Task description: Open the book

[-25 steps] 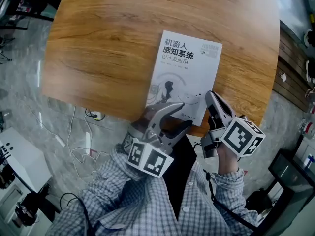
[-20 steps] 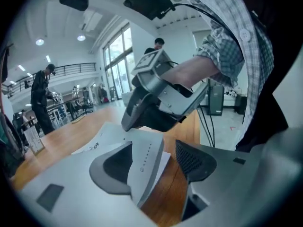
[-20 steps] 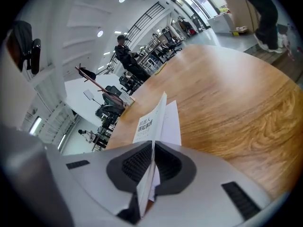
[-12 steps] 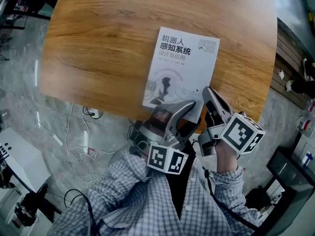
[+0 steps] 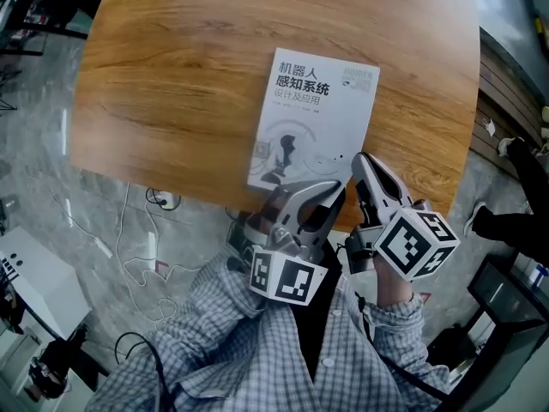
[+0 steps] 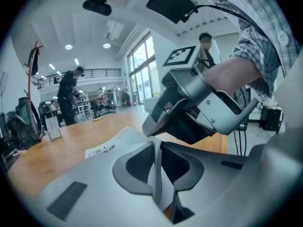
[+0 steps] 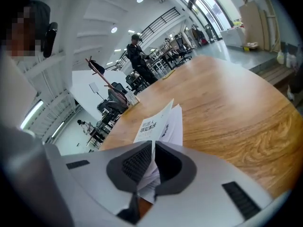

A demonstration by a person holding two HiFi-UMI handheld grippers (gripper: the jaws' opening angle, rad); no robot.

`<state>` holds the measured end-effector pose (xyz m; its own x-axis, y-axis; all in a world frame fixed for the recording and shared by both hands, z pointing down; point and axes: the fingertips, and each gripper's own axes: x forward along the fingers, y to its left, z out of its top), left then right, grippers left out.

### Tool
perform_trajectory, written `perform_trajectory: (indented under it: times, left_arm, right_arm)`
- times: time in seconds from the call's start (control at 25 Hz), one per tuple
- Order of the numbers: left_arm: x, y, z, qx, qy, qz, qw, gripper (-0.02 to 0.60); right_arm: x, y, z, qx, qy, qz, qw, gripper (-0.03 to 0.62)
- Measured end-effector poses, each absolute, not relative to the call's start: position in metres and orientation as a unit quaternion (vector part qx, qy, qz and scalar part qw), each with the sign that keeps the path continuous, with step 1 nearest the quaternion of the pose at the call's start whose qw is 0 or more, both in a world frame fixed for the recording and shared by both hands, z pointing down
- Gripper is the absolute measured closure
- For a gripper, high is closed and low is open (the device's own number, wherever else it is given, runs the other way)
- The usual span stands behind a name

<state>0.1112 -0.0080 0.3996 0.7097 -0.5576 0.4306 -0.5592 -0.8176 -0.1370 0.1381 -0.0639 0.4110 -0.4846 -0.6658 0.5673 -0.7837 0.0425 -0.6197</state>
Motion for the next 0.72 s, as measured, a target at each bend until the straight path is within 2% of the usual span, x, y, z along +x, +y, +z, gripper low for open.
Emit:
perform_trajectory:
  times: [0.24,0.72]
  left_arm:
    - [0.101,-0.023,0.382,0.924,-0.329,0.188,0.044,0.540]
    - [0.063,-0.047,0.353,0.920,-0.356,0.135,0.088,0.540]
  right_arm:
    - [0.153,-0.049,0.416,0.529,-0.709,0.461,0.070,0.563]
    - [0.110,-0.025,0.478,0.487,-0.699,0.501,0.152,0.565]
